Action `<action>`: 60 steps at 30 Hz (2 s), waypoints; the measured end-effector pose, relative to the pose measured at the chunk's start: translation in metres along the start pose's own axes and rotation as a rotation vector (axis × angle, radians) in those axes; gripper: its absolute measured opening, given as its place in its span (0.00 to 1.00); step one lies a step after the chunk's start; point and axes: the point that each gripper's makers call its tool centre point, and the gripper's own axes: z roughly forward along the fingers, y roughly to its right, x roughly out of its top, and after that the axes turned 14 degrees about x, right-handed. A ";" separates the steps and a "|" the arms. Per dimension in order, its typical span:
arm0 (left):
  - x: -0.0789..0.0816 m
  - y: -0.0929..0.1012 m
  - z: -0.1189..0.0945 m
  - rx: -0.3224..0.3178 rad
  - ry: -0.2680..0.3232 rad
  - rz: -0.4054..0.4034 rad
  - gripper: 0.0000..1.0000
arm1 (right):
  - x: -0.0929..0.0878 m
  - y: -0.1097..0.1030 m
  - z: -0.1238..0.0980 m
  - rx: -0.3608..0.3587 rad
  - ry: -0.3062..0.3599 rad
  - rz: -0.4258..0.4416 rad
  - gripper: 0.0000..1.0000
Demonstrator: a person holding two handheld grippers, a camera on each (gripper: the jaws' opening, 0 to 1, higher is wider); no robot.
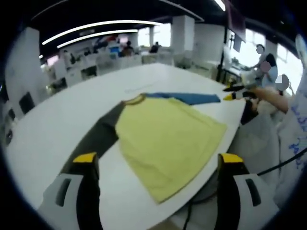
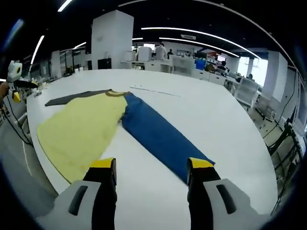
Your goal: Fold the garment on the visible template until the final outline fits inside the template.
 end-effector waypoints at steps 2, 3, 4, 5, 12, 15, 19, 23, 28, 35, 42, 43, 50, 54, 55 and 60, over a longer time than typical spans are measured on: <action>-0.001 0.001 -0.001 -0.003 -0.005 0.003 0.98 | 0.000 0.008 -0.001 -0.011 0.010 0.031 0.49; -0.001 0.001 -0.002 -0.003 -0.006 0.002 0.98 | 0.000 0.011 -0.002 -0.017 0.012 0.028 0.46; -0.001 0.002 -0.002 -0.003 -0.002 0.000 0.99 | 0.000 0.015 -0.003 -0.028 0.013 0.031 0.46; 0.000 0.003 -0.003 -0.007 0.002 -0.001 0.99 | -0.001 0.018 -0.003 -0.041 0.009 0.033 0.46; -0.003 0.003 -0.005 0.007 0.002 -0.023 0.99 | -0.023 0.053 -0.001 -0.113 -0.033 0.096 0.39; -0.004 0.005 -0.006 0.004 -0.001 -0.020 0.98 | -0.033 0.063 0.003 -0.133 -0.044 0.136 0.37; -0.003 0.010 -0.007 -0.006 0.000 -0.029 0.99 | -0.046 0.074 0.008 -0.168 -0.073 0.164 0.32; -0.003 0.011 -0.009 -0.002 -0.001 -0.021 1.00 | -0.053 0.089 0.013 -0.179 -0.070 0.192 0.32; -0.003 0.010 -0.009 0.003 -0.009 -0.022 1.00 | -0.063 0.104 0.017 -0.196 -0.105 0.190 0.31; -0.005 0.012 -0.010 0.002 -0.017 -0.019 1.00 | -0.069 0.113 0.019 -0.196 -0.099 0.226 0.30; -0.003 0.008 -0.012 0.015 -0.014 -0.023 1.00 | -0.070 0.118 0.025 -0.200 -0.092 0.243 0.28; -0.002 0.007 -0.012 0.019 -0.011 -0.024 1.00 | -0.069 0.115 0.025 -0.202 -0.096 0.234 0.28; -0.002 0.007 -0.012 0.018 -0.013 -0.019 1.00 | -0.070 0.115 0.026 -0.209 -0.118 0.183 0.23; -0.003 0.006 -0.011 0.021 -0.017 -0.022 1.00 | -0.070 0.115 0.026 -0.215 -0.120 0.190 0.19; -0.002 0.006 -0.012 0.020 -0.014 -0.023 1.00 | -0.069 0.115 0.025 -0.218 -0.121 0.190 0.18; -0.003 0.004 -0.013 0.024 -0.011 -0.025 0.99 | -0.071 0.118 0.024 -0.224 -0.116 0.218 0.11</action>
